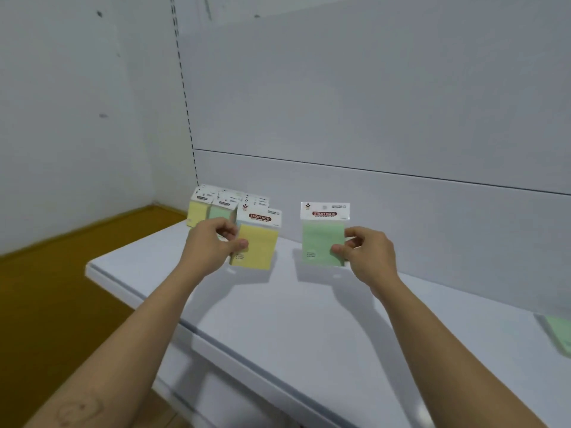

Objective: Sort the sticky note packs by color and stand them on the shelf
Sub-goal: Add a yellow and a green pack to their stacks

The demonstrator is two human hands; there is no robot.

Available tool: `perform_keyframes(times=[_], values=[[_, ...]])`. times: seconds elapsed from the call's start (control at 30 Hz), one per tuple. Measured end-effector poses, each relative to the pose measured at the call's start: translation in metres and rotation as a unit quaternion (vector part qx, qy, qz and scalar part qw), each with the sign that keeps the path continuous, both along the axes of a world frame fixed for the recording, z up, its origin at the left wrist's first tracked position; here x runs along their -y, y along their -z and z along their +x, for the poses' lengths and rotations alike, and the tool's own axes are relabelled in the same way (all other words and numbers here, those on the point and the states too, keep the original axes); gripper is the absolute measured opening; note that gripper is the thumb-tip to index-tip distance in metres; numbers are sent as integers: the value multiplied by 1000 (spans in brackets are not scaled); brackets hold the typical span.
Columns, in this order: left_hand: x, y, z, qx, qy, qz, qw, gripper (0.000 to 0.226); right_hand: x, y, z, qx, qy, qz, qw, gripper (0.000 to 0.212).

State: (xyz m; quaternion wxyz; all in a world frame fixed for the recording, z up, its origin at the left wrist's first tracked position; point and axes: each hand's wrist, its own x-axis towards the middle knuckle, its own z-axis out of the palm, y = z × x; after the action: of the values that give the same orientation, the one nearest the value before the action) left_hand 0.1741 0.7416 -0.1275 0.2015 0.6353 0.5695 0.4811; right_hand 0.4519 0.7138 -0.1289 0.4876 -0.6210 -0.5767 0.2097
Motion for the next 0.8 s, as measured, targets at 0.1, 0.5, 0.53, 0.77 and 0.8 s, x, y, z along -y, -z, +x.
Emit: perform_keyframes(times=[0.1, 0.5, 0.53, 0.77, 0.8], values=[[-15, 8, -26, 11, -4, -4, 1000, 21, -14, 5, -19, 5, 0, -11, 1000, 18], [-120, 35, -137, 56, 6, -26, 998, 19, -101, 27, -134, 31, 44, -49, 997, 16], [-129, 36, -147, 61, 6, -27, 998, 19, -109, 28, -147, 33, 47, -52, 997, 16], [-186, 54, -212, 90, 3, -27, 996, 20, -173, 43, -236, 39, 72, -56, 995, 17], [-192, 57, -219, 90, -1, -29, 996, 21, -181, 46, -247, 36, 75, -55, 995, 17]])
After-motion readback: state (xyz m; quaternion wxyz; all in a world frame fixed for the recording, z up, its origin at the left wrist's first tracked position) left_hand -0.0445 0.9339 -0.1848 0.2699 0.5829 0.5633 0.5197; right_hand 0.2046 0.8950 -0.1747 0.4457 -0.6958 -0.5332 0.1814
